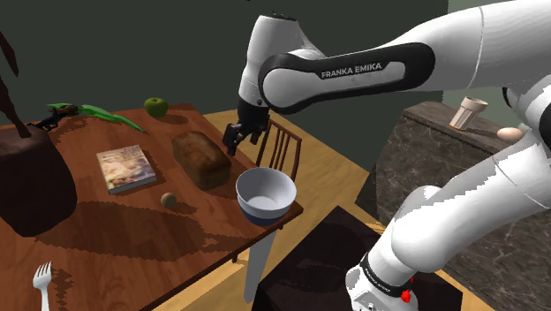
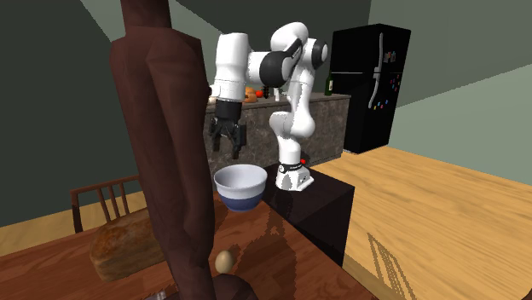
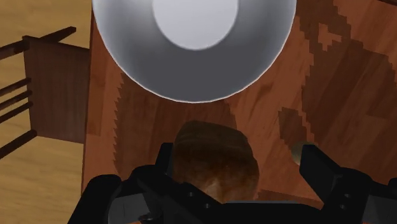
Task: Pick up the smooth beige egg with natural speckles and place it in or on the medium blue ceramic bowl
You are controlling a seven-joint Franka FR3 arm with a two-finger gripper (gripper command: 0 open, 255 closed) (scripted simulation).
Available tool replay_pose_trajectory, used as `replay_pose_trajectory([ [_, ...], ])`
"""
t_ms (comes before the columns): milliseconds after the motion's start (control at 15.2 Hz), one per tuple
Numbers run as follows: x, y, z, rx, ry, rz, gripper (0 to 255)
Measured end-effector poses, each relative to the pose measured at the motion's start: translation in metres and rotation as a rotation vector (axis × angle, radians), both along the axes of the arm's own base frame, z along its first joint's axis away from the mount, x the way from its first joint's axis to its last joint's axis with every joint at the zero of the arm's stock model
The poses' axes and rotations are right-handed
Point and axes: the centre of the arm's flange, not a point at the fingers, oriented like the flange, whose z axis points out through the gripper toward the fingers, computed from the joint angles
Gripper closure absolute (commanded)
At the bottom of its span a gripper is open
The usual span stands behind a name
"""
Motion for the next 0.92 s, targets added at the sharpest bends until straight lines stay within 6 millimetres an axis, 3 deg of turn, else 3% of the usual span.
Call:
replay_pose_trajectory([
  [924,0.083,0.130,-0.102,-0.048,0.014,0.014,0],
])
